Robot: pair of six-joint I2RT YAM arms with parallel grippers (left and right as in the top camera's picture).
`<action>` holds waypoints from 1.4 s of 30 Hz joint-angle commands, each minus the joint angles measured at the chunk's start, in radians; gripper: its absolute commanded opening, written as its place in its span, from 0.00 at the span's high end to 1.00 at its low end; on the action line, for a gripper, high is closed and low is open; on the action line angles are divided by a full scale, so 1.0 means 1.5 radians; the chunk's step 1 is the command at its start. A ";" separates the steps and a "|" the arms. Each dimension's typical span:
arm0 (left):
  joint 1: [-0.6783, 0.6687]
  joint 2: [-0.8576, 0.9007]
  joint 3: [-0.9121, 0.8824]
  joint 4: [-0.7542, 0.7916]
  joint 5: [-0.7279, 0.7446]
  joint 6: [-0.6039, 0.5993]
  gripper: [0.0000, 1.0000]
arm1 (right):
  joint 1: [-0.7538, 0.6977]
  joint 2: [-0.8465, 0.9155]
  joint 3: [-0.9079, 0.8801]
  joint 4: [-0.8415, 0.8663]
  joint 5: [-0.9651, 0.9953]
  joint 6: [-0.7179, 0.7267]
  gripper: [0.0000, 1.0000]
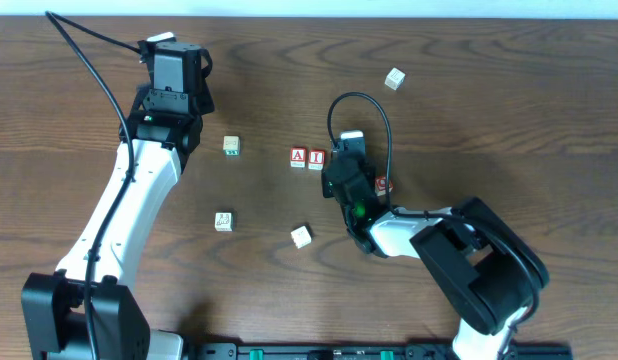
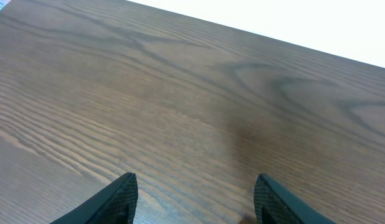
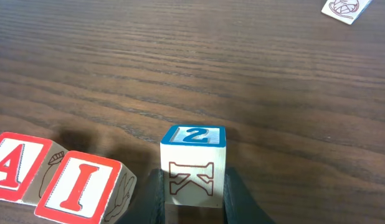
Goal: Spell out Ai2
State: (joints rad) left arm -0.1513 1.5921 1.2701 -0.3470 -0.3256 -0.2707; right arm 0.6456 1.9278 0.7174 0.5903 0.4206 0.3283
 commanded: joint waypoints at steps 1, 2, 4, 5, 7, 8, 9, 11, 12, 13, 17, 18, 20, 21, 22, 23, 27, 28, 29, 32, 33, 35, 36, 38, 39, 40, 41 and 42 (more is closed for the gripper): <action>0.005 0.005 0.010 0.003 -0.014 0.009 0.39 | 0.007 -0.001 -0.005 -0.018 0.006 0.010 0.96; 0.005 0.005 0.010 0.003 -0.014 0.009 0.39 | 0.007 -0.001 -0.005 -0.019 0.005 0.010 0.93; 0.005 0.005 0.010 0.004 -0.014 0.009 0.39 | 0.007 -0.001 -0.005 -0.021 -0.003 0.010 0.89; 0.005 0.005 0.010 0.004 -0.014 0.009 0.39 | 0.007 -0.001 -0.005 -0.022 -0.007 0.010 0.87; 0.005 0.005 0.010 0.004 -0.014 0.009 0.39 | 0.007 -0.001 -0.005 -0.026 -0.007 0.011 0.78; 0.005 0.005 0.010 0.004 -0.014 0.009 0.39 | 0.007 -0.001 -0.005 -0.027 -0.007 0.011 0.74; 0.005 0.005 0.010 0.005 -0.014 0.009 0.39 | 0.007 -0.001 -0.005 -0.029 -0.007 0.011 0.73; 0.005 0.005 0.010 0.006 -0.014 0.009 0.39 | 0.007 -0.001 -0.005 -0.033 -0.007 0.011 0.70; 0.005 0.005 0.010 0.006 -0.014 0.009 0.39 | 0.007 -0.001 -0.005 -0.036 -0.007 0.011 0.68; 0.005 0.005 0.010 0.006 -0.014 0.009 0.39 | 0.007 -0.001 -0.005 -0.039 -0.006 0.017 0.65; 0.005 0.005 0.010 0.007 -0.014 0.009 0.39 | 0.007 -0.001 -0.005 -0.042 -0.007 0.023 0.53; 0.005 0.005 0.010 0.007 -0.014 0.009 0.39 | 0.007 -0.001 -0.005 -0.041 -0.007 0.023 0.52; 0.005 0.005 0.010 0.006 -0.014 0.009 0.39 | 0.007 -0.001 -0.005 -0.035 -0.007 0.023 0.47; 0.005 0.005 0.010 0.006 -0.014 0.009 0.39 | 0.007 -0.003 -0.005 -0.031 -0.007 0.023 0.47; 0.005 0.005 0.010 0.006 -0.014 0.009 0.39 | 0.007 -0.006 -0.005 -0.027 -0.007 0.023 0.45; 0.005 0.005 0.010 0.006 -0.014 0.009 0.39 | 0.007 -0.013 -0.005 -0.027 -0.007 0.023 0.45; 0.005 0.005 0.010 0.006 -0.015 0.009 0.39 | 0.015 -0.069 -0.005 -0.051 -0.006 0.014 0.44; 0.005 0.005 0.010 0.006 -0.014 0.009 0.38 | 0.016 -0.094 -0.005 -0.064 -0.006 0.007 0.44; 0.005 0.005 0.010 0.006 -0.014 0.009 0.38 | 0.016 -0.114 -0.005 -0.077 -0.006 0.003 0.43; 0.005 0.005 0.010 0.006 -0.014 0.009 0.35 | 0.016 -0.192 -0.005 -0.131 -0.006 -0.001 0.41; 0.005 0.005 0.010 0.006 -0.014 0.009 0.34 | 0.016 -0.221 -0.005 -0.149 -0.006 -0.003 0.40; 0.005 0.005 0.010 0.006 -0.008 0.009 0.32 | 0.016 -0.282 -0.004 -0.185 -0.007 -0.003 0.39; 0.005 0.005 0.010 0.005 0.000 0.009 0.30 | 0.016 -0.311 -0.004 -0.202 -0.010 -0.002 0.41; 0.005 0.005 0.010 -0.001 0.030 0.009 0.29 | 0.015 -0.352 -0.004 -0.233 -0.028 0.003 0.57; 0.005 0.005 0.010 -0.010 0.054 0.008 0.29 | 0.014 -0.371 -0.004 -0.256 -0.040 0.018 0.71; 0.005 0.005 0.010 -0.018 0.076 0.008 0.29 | 0.014 -0.379 -0.004 -0.272 -0.044 0.032 0.88; 0.005 0.005 0.010 -0.029 0.094 0.003 0.30 | 0.012 -0.385 -0.002 -0.290 -0.050 0.055 0.99; 0.005 0.005 0.010 -0.039 0.109 -0.005 0.32 | 0.010 -0.386 -0.001 -0.302 -0.059 0.072 0.99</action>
State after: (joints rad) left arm -0.1505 1.5921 1.2701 -0.3840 -0.2497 -0.2642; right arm 0.6605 1.3567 0.7128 0.1688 0.3710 0.3626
